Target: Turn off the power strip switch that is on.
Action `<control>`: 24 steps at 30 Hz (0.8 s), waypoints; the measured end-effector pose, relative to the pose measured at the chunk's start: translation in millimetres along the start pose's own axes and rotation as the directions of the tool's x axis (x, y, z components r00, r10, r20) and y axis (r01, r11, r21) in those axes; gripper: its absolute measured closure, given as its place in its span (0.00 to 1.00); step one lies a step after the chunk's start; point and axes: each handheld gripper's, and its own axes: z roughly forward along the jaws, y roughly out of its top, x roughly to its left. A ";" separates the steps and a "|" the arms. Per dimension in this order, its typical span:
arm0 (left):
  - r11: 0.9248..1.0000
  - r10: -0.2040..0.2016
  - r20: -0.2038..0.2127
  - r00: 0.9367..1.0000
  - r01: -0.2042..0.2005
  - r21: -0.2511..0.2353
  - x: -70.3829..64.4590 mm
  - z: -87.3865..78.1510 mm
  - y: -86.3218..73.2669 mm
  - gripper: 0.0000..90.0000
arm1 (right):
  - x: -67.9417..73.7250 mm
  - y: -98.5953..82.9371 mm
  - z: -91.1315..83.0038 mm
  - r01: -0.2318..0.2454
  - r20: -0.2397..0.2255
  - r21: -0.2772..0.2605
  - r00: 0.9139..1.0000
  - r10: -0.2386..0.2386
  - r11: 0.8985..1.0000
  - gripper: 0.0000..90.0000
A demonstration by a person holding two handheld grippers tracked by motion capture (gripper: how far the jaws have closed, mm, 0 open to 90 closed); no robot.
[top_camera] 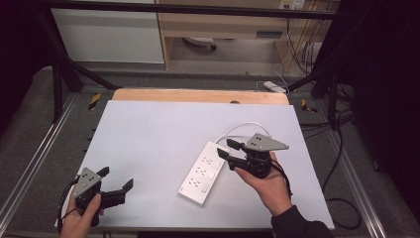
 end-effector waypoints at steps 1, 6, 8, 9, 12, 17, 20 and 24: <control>1.000 0.000 0.000 1.000 0.000 0.000 -0.1 -0.1 -0.2 0.06 | 1.1 0.0 2.4 -0.002 -0.006 -0.012 1.000 0.002 1.000 0.72; 1.000 0.006 -0.001 1.000 -0.006 0.002 0.3 0.3 -0.3 0.06 | 4.5 -1.6 7.5 0.003 -0.024 -0.031 1.000 -0.004 1.000 0.85; 1.000 0.000 -0.002 1.000 0.000 0.000 0.4 -0.2 -0.2 0.06 | 7.5 -3.0 11.2 0.009 -0.035 -0.041 0.999 -0.010 0.999 0.92; 1.000 0.000 -0.002 1.000 0.000 -0.001 0.5 -0.3 -0.2 0.06 | 8.4 -3.2 12.3 0.010 -0.038 -0.043 0.999 -0.012 0.999 0.94; 1.000 0.000 -0.003 1.000 0.000 -0.004 0.4 -0.5 -0.1 0.06 | 10.8 -2.9 14.1 0.012 -0.048 -0.048 0.999 -0.014 0.999 0.98; 1.000 0.006 -0.006 1.000 -0.006 -0.001 1.0 -0.4 -0.2 0.06 | 13.3 -3.7 16.5 0.014 -0.055 -0.027 0.998 -0.016 1.000 1.00; 1.000 0.000 -0.003 1.000 0.000 -0.003 0.8 -0.1 -0.2 0.06 | 14.8 -4.8 18.1 0.020 -0.065 -0.013 0.998 -0.021 1.000 1.00; 1.000 0.005 -0.003 1.000 -0.005 0.003 0.4 -0.2 -0.3 0.06 | 17.9 -5.9 19.5 0.014 -0.084 0.020 0.996 -0.013 1.000 1.00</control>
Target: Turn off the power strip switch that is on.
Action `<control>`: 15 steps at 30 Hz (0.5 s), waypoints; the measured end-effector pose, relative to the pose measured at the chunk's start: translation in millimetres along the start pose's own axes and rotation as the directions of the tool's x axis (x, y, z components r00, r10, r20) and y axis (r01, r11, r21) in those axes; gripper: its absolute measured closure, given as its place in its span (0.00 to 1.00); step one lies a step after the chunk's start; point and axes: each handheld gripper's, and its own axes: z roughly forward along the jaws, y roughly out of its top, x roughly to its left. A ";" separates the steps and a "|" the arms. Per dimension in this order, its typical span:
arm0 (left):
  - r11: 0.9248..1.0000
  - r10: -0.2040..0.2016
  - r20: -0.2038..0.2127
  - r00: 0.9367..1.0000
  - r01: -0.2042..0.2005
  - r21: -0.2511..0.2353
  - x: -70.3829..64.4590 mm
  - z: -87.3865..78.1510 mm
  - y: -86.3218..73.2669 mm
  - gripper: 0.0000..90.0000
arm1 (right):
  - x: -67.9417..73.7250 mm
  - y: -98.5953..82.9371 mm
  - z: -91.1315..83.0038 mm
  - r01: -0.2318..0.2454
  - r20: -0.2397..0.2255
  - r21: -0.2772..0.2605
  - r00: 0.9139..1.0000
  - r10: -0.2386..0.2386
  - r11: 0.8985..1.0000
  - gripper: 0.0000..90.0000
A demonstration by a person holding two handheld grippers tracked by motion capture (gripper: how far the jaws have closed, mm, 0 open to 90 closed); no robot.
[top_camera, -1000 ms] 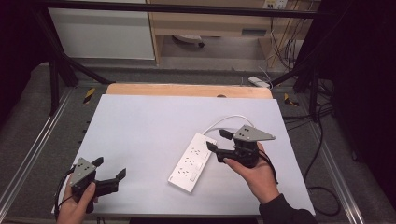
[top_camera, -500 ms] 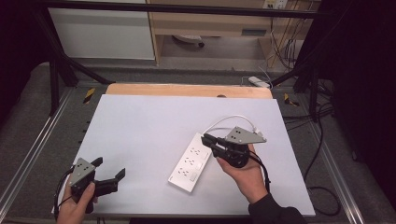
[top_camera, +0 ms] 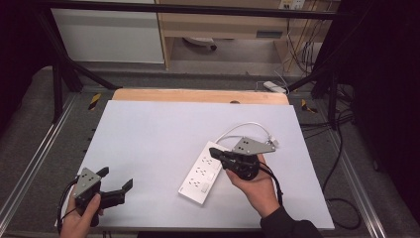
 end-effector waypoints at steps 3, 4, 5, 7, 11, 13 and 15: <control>1.000 0.002 -0.005 1.000 -0.002 -0.003 0.4 -0.4 0.2 0.06 | 2.8 -2.4 2.9 0.013 -0.007 0.015 1.000 -0.013 1.000 1.00; 1.000 0.004 -0.004 1.000 -0.004 -0.002 0.7 -0.3 0.2 0.06 | 3.8 -4.4 4.8 0.010 -0.009 0.017 1.000 -0.010 1.000 1.00; 1.000 0.004 -0.005 1.000 -0.004 -0.002 0.9 -0.3 0.1 0.06 | 3.8 -4.4 4.8 0.010 -0.009 0.017 1.000 -0.010 1.000 1.00; 1.000 0.004 -0.005 1.000 -0.004 -0.003 1.0 -0.3 0.2 0.06 | 4.5 -6.7 6.4 0.008 -0.011 0.021 1.000 -0.008 1.000 1.00; 1.000 0.001 0.000 1.000 -0.001 0.000 0.3 0.1 0.1 0.06 | 6.1 -12.8 9.1 0.003 -0.014 0.035 1.000 -0.003 0.999 1.00; 1.000 0.004 0.001 1.000 -0.004 -0.001 0.1 0.0 0.2 0.06 | 6.4 -15.0 9.3 0.006 -0.013 0.041 1.000 -0.005 0.999 1.00; 1.000 0.006 -0.003 1.000 -0.006 0.000 0.3 0.3 0.2 0.06 | 6.6 -17.6 9.0 0.003 -0.009 0.043 1.000 -0.003 0.999 1.00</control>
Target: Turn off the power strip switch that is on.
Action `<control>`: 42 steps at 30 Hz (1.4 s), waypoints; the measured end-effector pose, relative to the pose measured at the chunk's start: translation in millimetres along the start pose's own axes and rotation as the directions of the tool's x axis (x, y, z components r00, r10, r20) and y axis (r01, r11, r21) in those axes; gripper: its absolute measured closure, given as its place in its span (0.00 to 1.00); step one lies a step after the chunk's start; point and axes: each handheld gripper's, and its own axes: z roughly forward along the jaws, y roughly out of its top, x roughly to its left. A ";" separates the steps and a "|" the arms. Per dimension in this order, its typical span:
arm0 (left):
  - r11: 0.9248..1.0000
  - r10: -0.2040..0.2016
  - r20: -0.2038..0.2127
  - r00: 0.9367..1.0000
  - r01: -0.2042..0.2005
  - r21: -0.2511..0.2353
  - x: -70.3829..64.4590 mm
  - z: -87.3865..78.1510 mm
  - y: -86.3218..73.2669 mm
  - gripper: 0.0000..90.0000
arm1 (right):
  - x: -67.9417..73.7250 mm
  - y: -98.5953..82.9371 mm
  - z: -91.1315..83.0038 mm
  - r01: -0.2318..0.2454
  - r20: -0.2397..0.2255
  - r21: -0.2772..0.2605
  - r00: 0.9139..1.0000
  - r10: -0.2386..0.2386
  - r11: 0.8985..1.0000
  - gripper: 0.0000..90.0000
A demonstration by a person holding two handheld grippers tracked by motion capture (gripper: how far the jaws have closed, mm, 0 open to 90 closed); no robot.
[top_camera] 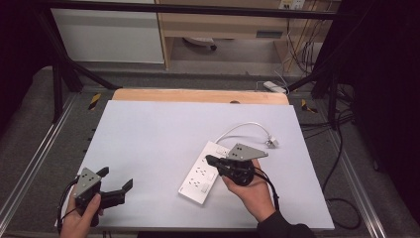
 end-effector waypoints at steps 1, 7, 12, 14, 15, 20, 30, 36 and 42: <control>1.000 0.001 -0.001 1.000 -0.001 0.001 -0.2 0.2 0.0 0.06 | 0.0 0.0 0.0 0.000 0.000 0.000 1.000 0.000 1.000 1.00; 1.000 0.002 0.001 1.000 -0.002 0.000 -0.3 0.1 0.1 0.06 | 0.2 -10.4 0.5 -0.011 0.001 0.017 1.000 0.011 1.000 1.00; 1.000 0.002 0.001 1.000 -0.002 0.000 -0.1 0.0 0.2 0.06 | -1.6 -15.1 -2.1 -0.034 0.003 0.009 0.999 0.034 0.999 1.00; 1.000 0.003 0.002 1.000 -0.003 0.000 -0.4 -0.3 0.3 0.06 | -1.6 -16.3 -1.8 -0.036 0.004 0.012 0.999 0.036 0.999 1.00; 1.000 0.002 0.002 1.000 -0.002 0.000 -0.5 -0.1 0.4 0.06 | -1.6 -17.5 -1.5 -0.035 0.003 0.016 0.999 0.035 0.999 1.00; 1.000 0.003 0.002 1.000 -0.003 0.000 -0.9 0.1 0.4 0.06 | -0.7 -22.0 -0.6 -0.039 0.000 0.022 0.999 0.039 0.999 1.00; 1.000 0.001 0.004 1.000 -0.001 0.000 -0.5 0.2 0.3 0.06 | 8.3 -37.3 9.6 -0.061 -0.028 0.065 0.998 0.063 0.996 1.00; 1.000 -0.013 -0.002 1.000 0.013 -0.003 0.8 0.0 -0.1 0.06 | 12.0 -49.3 14.8 -0.088 -0.031 0.101 0.995 0.092 0.991 1.00; 1.000 -0.015 -0.019 1.000 0.015 -0.006 -0.5 0.7 1.0 0.06 | 19.1 -52.2 16.5 -0.061 -0.047 0.131 0.997 0.068 0.989 1.00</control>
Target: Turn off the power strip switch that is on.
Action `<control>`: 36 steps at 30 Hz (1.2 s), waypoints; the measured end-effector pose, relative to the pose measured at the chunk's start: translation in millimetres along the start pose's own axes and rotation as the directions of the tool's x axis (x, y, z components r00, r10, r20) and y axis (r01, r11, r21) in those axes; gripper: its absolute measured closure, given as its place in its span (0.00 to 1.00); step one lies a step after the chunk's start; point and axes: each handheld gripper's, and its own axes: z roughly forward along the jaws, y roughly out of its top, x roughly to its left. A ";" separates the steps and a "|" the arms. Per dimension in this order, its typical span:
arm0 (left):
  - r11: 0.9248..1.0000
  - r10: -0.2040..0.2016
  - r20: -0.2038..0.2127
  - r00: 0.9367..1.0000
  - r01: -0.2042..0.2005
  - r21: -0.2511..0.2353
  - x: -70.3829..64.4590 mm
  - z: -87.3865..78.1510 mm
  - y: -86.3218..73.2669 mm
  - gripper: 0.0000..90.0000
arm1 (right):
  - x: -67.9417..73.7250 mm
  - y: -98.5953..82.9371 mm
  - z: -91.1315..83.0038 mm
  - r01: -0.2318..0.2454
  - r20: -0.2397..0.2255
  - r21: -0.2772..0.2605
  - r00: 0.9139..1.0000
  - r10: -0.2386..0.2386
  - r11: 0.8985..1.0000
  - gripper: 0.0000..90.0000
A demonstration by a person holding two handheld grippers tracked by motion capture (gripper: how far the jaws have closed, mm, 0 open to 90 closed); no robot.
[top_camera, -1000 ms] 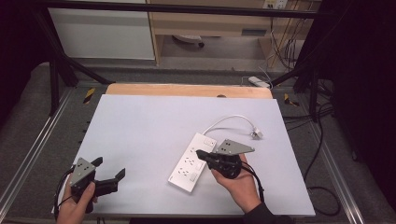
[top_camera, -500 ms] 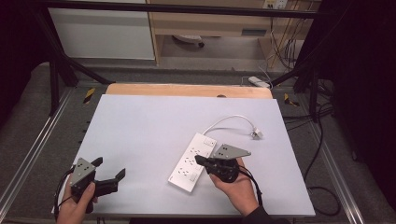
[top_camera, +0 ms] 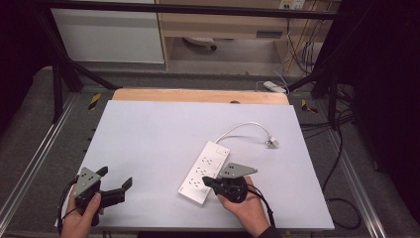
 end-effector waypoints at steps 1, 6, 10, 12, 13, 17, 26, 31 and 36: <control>1.000 0.002 0.002 1.000 -0.002 0.004 -0.1 0.3 -0.2 0.06 | 0.5 -0.4 0.7 0.006 0.002 0.005 1.000 -0.006 1.000 1.00; 1.000 0.014 0.008 1.000 -0.014 0.009 -0.9 0.9 -0.7 0.06 | 1.6 -4.0 3.5 0.011 0.011 0.010 1.000 -0.011 1.000 1.00; 1.000 0.017 0.008 1.000 -0.017 0.006 -1.4 -0.2 -0.4 0.06 | 4.1 -8.4 6.2 0.018 0.017 0.024 1.000 -0.018 1.000 1.00; 1.000 0.017 0.007 1.000 -0.017 0.005 -1.4 0.2 -0.5 0.06 | 4.9 -9.5 6.5 0.026 0.018 0.028 0.999 -0.026 0.999 1.00; 1.000 0.014 0.012 1.000 -0.014 0.008 -1.2 0.7 -0.7 0.06 | 4.9 -9.8 6.4 0.028 0.018 0.028 0.999 -0.029 0.999 1.00; 1.000 0.013 0.014 1.000 -0.013 0.014 -0.6 0.7 -1.1 0.06 | 5.0 -10.6 5.0 0.032 0.018 0.026 0.999 -0.032 0.999 1.00; 1.000 0.018 0.012 1.000 -0.018 0.009 -0.6 0.6 -0.4 0.06 | 6.5 -14.2 9.1 0.026 0.021 0.034 0.999 -0.027 0.999 1.00; 1.000 0.018 0.008 1.000 -0.018 0.011 0.1 0.6 -0.7 0.06 | 8.2 -14.6 11.5 0.037 0.020 0.036 0.999 -0.037 0.999 1.00; 1.000 0.019 0.011 1.000 -0.019 0.015 -0.7 1.0 -1.0 0.06 | 8.1 -16.9 12.0 0.037 0.025 0.040 0.999 -0.038 0.999 1.00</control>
